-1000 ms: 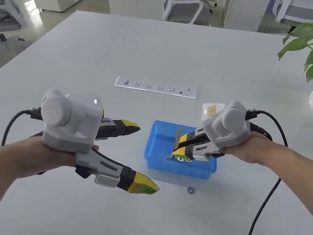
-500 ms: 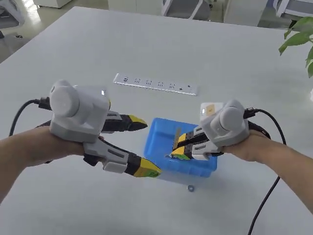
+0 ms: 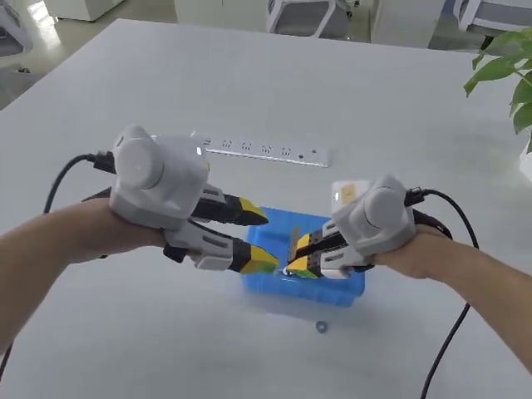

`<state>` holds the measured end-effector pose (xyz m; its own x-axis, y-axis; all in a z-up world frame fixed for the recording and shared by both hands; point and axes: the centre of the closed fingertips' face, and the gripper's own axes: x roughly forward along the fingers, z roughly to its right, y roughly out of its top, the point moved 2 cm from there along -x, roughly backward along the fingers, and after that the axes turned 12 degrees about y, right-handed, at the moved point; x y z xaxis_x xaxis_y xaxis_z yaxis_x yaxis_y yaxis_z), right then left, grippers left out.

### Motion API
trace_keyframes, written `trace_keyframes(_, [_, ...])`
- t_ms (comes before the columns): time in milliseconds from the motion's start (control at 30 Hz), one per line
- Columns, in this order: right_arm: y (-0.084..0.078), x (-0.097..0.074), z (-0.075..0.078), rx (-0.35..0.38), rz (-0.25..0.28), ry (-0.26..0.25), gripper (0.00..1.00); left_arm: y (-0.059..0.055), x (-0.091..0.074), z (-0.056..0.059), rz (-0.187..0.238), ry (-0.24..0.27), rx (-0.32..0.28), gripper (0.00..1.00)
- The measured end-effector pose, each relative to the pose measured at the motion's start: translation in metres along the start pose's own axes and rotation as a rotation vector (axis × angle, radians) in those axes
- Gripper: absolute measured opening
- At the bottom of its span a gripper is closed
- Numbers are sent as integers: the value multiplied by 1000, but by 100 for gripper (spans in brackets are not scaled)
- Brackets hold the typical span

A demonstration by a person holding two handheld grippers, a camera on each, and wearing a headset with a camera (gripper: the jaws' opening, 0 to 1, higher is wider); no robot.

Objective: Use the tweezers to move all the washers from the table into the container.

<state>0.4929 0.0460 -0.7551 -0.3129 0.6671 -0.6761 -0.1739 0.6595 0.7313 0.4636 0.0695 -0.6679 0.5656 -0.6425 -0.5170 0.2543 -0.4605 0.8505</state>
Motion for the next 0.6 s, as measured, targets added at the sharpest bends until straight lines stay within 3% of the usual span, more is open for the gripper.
trace_keyframes(133, [-1, 0, 0, 0, -1, 1, 9, 3, 11, -3, -10, -6, 16, 30])
trace_keyframes(367, [-1, -1, -1, -5, -6, 4, 9, 5, 27, 4, -23, -37, 50, 24])
trace_keyframes(600, [-2, -1, -1, -5, -5, 3, 9, 5, 33, 4, -36, -44, 80, 15])
